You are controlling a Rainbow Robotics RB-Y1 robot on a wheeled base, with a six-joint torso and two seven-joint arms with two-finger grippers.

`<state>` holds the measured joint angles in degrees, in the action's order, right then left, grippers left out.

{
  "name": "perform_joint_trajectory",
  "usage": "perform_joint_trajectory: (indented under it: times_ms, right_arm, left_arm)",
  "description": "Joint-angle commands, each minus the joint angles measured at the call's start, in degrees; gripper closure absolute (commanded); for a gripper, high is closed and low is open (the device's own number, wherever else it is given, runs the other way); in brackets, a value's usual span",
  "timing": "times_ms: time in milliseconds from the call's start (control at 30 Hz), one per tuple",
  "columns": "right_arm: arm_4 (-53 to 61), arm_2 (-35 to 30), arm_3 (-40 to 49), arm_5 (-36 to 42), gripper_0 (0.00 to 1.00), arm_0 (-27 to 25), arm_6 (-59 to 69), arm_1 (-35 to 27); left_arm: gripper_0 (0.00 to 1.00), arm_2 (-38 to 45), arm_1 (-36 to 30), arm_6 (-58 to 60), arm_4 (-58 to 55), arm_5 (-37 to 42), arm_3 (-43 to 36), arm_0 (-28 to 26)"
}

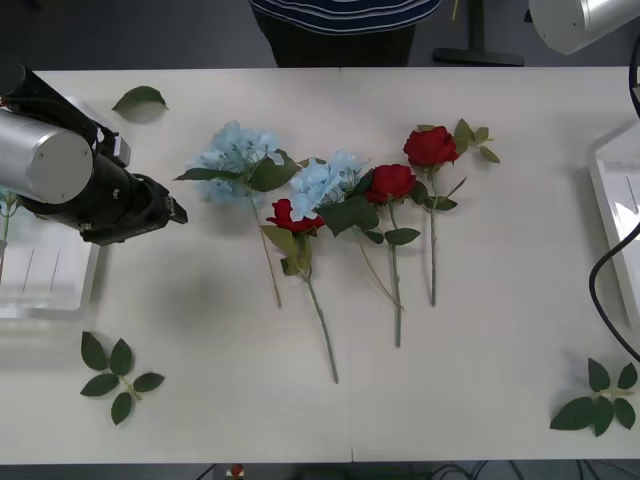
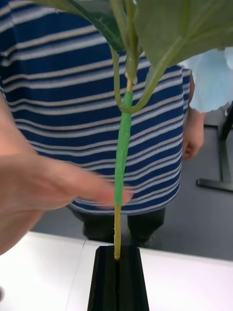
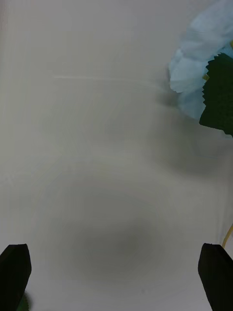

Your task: Place the red flowers into the right box and the blue flowers into the left box. If a person shows an open palm, hand one flower to the person first, then continue sorting.

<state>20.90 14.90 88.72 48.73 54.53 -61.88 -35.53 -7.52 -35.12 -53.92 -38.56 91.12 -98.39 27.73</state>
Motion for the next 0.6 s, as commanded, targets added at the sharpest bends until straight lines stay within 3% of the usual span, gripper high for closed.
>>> perform_joint_trajectory:
  times_ms: [33, 600]
  right_arm:
    - [-2.7, -0.9, 1.7, -0.4, 1.00, 2.5, 5.5, -0.6]
    - [-4.2, -0.8, 2.2, 0.4, 1.00, 3.3, 6.6, -0.3]
  left_arm:
    - [0.00, 0.8, -0.6, 0.3, 0.3, -0.4, -1.4, 1.5]
    - [0.00, 0.8, -0.6, 0.3, 0.3, -0.4, -1.4, 1.5]
